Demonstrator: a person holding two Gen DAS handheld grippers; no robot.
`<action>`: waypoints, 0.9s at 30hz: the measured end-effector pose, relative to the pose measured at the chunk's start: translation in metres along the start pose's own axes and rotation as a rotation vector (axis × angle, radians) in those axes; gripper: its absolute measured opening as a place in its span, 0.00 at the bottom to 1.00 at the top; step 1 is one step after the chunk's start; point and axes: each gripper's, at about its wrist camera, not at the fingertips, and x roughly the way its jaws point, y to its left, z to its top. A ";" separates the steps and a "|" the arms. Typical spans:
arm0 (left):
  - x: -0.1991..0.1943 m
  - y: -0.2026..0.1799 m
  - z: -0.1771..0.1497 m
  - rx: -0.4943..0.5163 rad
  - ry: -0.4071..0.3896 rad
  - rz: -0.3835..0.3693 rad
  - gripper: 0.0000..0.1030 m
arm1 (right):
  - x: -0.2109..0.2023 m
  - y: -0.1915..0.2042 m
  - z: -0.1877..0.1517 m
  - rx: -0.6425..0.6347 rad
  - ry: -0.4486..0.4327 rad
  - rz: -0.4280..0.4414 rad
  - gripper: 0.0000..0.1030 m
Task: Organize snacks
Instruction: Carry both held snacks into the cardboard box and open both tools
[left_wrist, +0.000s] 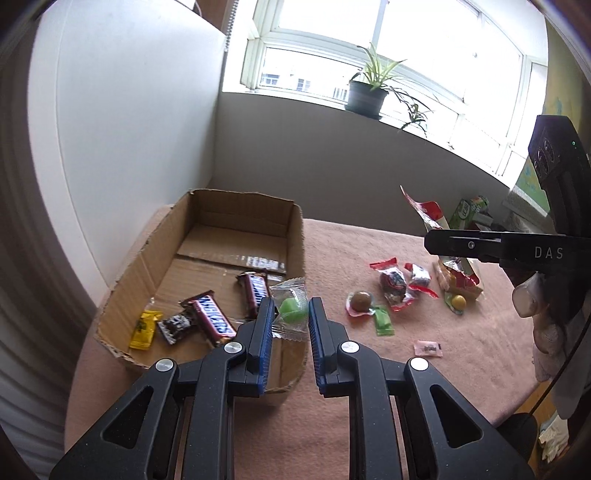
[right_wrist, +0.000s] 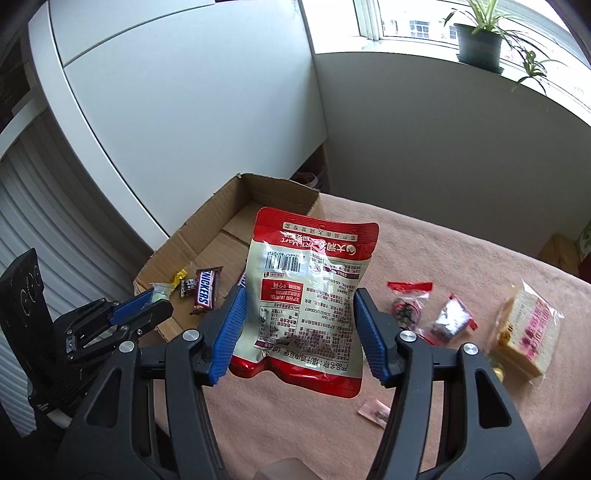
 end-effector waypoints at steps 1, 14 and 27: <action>0.001 0.005 0.001 -0.007 0.000 0.008 0.17 | 0.008 0.007 0.004 -0.009 0.000 0.009 0.60; 0.022 0.048 0.002 -0.059 0.025 0.075 0.17 | 0.087 0.058 0.040 -0.040 0.066 0.062 0.61; 0.027 0.061 0.006 -0.094 0.026 0.088 0.31 | 0.080 0.058 0.049 -0.024 0.040 0.053 0.74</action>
